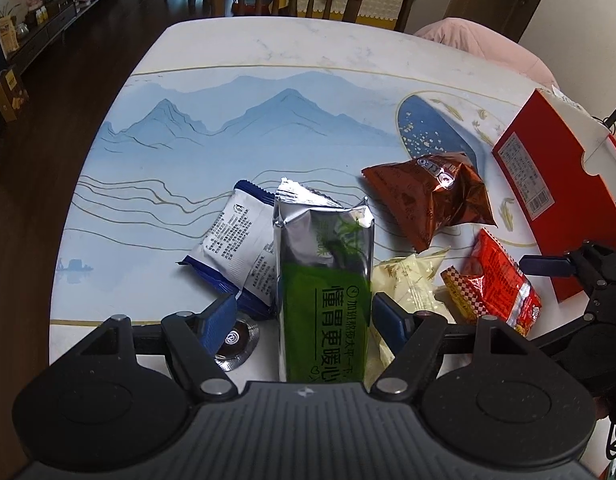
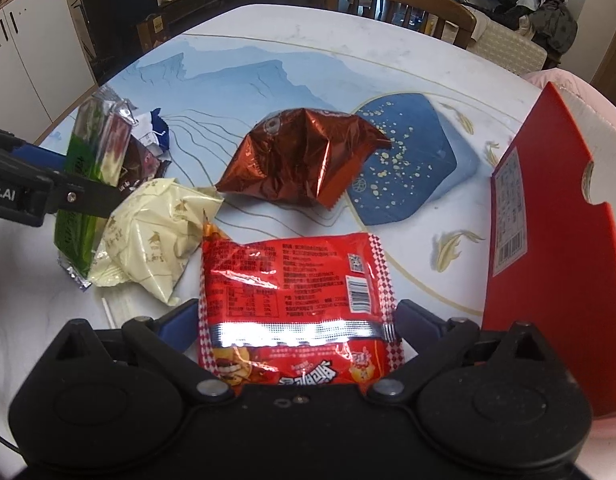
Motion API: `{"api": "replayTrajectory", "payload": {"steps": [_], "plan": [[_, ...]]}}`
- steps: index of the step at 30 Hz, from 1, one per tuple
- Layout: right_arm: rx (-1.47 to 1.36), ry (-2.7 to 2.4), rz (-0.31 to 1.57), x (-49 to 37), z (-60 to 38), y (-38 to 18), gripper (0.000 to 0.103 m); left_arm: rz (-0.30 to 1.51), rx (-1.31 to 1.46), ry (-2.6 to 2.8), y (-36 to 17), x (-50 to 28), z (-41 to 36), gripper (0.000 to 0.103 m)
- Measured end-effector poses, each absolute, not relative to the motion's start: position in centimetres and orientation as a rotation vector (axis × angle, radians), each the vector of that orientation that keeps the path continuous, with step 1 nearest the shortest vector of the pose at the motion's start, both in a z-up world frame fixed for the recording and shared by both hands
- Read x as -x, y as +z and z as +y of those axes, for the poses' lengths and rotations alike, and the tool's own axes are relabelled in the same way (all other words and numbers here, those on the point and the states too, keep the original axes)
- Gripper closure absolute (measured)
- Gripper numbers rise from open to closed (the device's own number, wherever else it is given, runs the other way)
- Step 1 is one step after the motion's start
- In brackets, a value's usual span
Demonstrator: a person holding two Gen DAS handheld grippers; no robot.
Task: Organize snacks
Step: 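Grasp the green-silver packet with left tool while right tool grasps red chip bag, then carry both packets into the red box and lower them onto its floor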
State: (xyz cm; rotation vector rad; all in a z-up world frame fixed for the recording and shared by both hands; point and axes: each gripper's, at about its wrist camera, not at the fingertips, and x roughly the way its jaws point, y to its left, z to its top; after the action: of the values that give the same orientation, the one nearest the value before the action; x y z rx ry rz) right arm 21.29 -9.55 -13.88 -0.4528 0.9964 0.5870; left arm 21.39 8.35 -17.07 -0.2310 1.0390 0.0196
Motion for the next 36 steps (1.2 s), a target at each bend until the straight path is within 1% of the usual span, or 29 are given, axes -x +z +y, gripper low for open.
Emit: {"api": "replayTrajectory", "payload": {"steps": [4, 6, 10, 12, 15, 20, 23, 36], "plan": [[0.423, 0.589, 1.001, -21.8, -9.7, -14.1, 0.002, 1.031, 0.249, 0.019, -17.0, -21.4, 8.4, 0.03], [0.405, 0.59, 1.009, -22.0, -9.8, -14.2, 0.003, 1.034, 0.256, 0.013, -17.1, -21.5, 8.5, 0.038], [0.411, 0.604, 0.995, -21.7, -9.8, -14.1, 0.006, 1.044, 0.27, 0.002, -17.2, -21.5, 8.4, 0.047], [0.412, 0.606, 0.992, -21.7, -9.8, -14.0, 0.009, 1.043, 0.273, -0.005, -17.2, -21.5, 8.3, 0.055], [0.414, 0.605, 0.988, -21.5, -9.7, -13.8, 0.012, 1.043, 0.264, -0.001, -17.2, -21.6, 8.2, 0.061], [0.421, 0.588, 0.975, -21.2, -9.8, -13.5, 0.018, 1.042, 0.261, 0.001, -17.1, -21.6, 8.1, 0.061], [0.407, 0.578, 0.974, -21.3, -10.2, -13.2, 0.02, 1.041, 0.258, 0.004, -17.0, -21.5, 8.1, 0.061], [0.365, 0.561, 0.932, -19.2, -11.8, -10.5, 0.021, 1.026, 0.273, 0.02, -15.9, -20.1, 8.2, 0.061]]}}
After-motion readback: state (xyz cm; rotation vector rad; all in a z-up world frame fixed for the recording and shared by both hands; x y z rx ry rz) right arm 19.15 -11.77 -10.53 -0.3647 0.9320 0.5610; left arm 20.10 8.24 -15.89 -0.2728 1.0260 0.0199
